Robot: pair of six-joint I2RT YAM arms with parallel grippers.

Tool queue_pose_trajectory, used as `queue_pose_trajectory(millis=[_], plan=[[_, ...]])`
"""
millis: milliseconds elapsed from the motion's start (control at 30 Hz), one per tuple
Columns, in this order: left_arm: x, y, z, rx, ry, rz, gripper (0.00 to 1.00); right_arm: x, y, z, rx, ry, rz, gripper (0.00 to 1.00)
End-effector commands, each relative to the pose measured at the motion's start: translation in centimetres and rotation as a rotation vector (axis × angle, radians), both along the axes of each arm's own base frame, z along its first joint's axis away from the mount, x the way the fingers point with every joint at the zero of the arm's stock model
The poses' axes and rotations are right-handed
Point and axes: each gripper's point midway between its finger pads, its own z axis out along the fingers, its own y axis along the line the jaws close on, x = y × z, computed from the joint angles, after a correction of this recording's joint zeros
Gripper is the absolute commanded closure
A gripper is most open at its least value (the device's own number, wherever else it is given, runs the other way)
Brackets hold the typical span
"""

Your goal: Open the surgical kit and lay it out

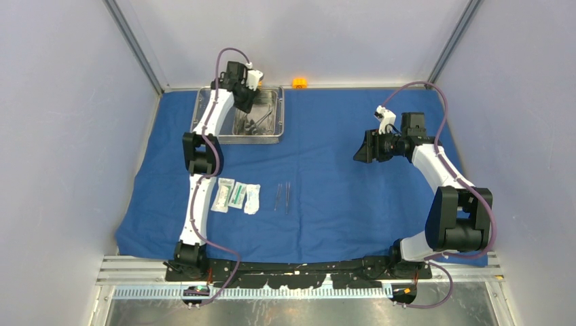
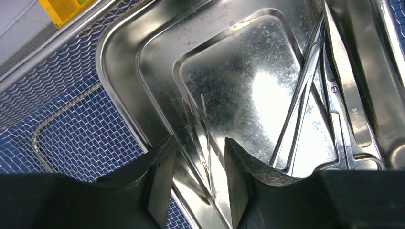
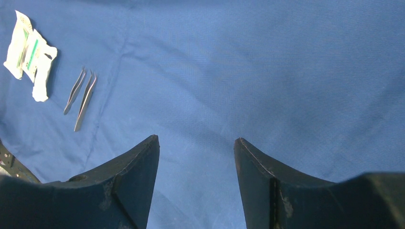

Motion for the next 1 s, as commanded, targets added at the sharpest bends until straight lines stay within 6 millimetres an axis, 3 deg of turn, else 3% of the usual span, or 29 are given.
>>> queue_pose_trajectory(millis=[0, 700, 967], plan=[[-0.1, -0.3, -0.7, -0.018, 0.018, -0.009, 0.57, 0.9, 0.2, 1.5, 0.001, -0.054, 0.019, 0.37], [-1.7, 0.0, -4.1, -0.104, 0.145, 0.037, 0.56, 0.8, 0.2, 1.4, 0.001, -0.051, 0.02, 0.36], [-2.2, 0.1, -4.6, -0.151, 0.183, 0.052, 0.7, 0.8, 0.2, 1.5, 0.001, -0.052, 0.02, 0.36]])
